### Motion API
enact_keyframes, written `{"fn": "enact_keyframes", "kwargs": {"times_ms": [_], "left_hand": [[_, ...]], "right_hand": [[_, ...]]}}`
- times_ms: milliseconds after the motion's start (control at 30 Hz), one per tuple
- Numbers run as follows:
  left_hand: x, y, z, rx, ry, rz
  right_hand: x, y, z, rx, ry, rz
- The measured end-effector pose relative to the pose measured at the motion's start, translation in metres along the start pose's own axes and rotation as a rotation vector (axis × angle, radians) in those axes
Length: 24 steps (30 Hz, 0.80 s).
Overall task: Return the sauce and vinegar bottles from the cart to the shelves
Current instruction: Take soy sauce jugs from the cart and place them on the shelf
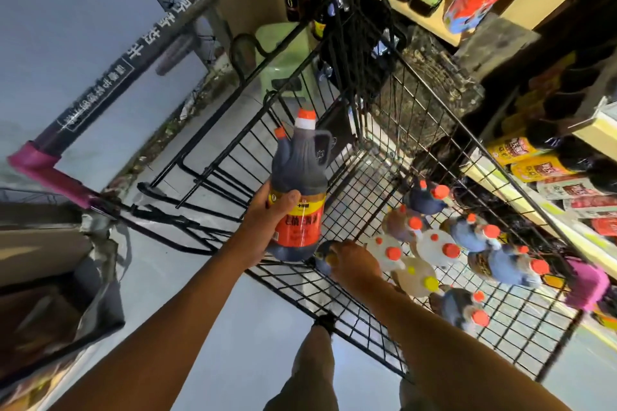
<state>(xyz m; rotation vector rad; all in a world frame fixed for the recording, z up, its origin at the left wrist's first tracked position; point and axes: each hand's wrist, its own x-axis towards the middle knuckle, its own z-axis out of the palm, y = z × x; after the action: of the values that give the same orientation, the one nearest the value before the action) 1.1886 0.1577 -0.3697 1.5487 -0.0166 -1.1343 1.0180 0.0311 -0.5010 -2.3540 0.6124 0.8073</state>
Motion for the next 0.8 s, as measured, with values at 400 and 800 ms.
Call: {"fn": "enact_keyframes", "kwargs": {"times_ms": [400, 800], "left_hand": [[0.0, 0.004, -0.005, -0.017, -0.01, -0.006], [-0.026, 0.034, -0.009, -0.101, -0.001, 0.028]], "right_hand": [[0.005, 0.007, -0.001, 0.187, 0.157, 0.049], [-0.038, -0.019, -0.146, 0.704, 0.209, -0.133]]}}
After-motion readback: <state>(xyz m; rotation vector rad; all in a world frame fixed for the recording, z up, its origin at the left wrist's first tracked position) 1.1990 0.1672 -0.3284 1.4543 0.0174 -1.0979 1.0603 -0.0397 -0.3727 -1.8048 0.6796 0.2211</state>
